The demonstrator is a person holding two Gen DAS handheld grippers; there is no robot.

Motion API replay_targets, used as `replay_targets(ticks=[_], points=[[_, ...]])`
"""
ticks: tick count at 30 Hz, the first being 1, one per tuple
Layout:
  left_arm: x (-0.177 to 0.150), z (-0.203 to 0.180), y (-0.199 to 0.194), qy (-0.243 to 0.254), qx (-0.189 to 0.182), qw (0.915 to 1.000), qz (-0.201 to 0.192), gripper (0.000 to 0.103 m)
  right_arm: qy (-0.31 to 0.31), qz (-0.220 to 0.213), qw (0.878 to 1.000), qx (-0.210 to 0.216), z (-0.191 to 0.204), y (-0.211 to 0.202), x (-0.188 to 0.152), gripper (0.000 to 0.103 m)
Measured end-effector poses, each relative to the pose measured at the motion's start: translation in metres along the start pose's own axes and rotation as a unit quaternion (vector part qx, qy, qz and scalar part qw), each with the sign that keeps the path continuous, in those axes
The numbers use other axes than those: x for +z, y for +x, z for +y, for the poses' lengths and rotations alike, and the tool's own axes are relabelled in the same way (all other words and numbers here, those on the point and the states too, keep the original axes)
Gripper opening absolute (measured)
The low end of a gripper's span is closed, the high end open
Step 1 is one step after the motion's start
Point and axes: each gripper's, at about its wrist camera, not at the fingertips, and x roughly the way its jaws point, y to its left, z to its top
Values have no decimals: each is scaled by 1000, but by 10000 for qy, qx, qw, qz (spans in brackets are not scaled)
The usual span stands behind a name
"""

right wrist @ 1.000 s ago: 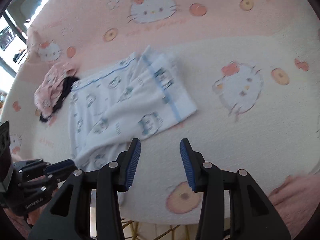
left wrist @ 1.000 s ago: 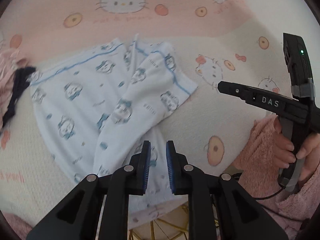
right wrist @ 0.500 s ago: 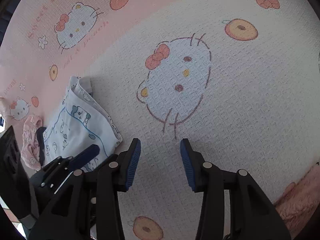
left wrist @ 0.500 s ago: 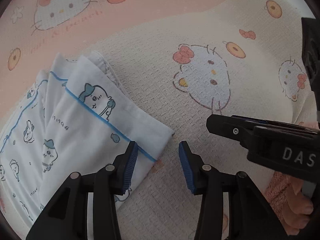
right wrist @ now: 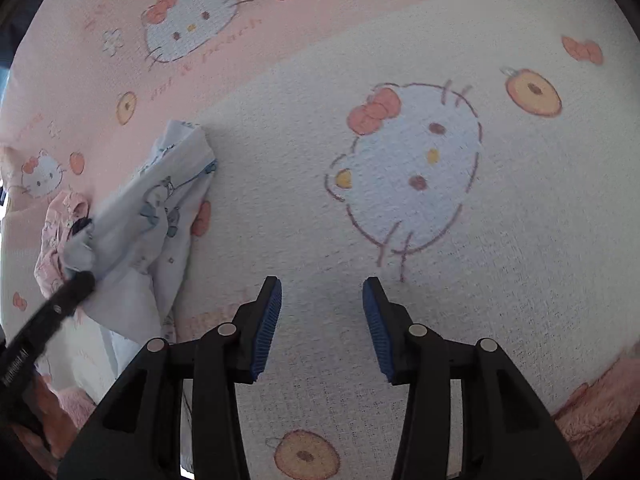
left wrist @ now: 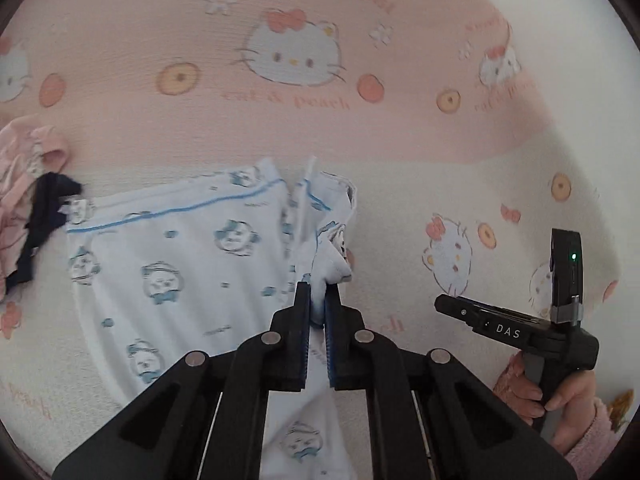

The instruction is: Fold clothes

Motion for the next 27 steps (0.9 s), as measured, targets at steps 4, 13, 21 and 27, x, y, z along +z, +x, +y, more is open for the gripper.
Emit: replay_targets(ticks=[4, 13, 21, 27], points=[[9, 71, -18, -345, 380, 9987, -63, 7, -795, -165, 9967, 62, 53, 0, 20, 44], [9, 142, 15, -504, 505, 9967, 390, 7, -2082, -219, 9777, -156, 165, 45, 72, 44], [23, 166, 34, -480, 378, 9965, 563, 7, -3221, -21, 9436, -761, 224, 107, 75, 44], [64, 177, 40, -201, 468, 9962, 710, 6, -2808, -161, 9552, -925, 203, 112, 76, 35]])
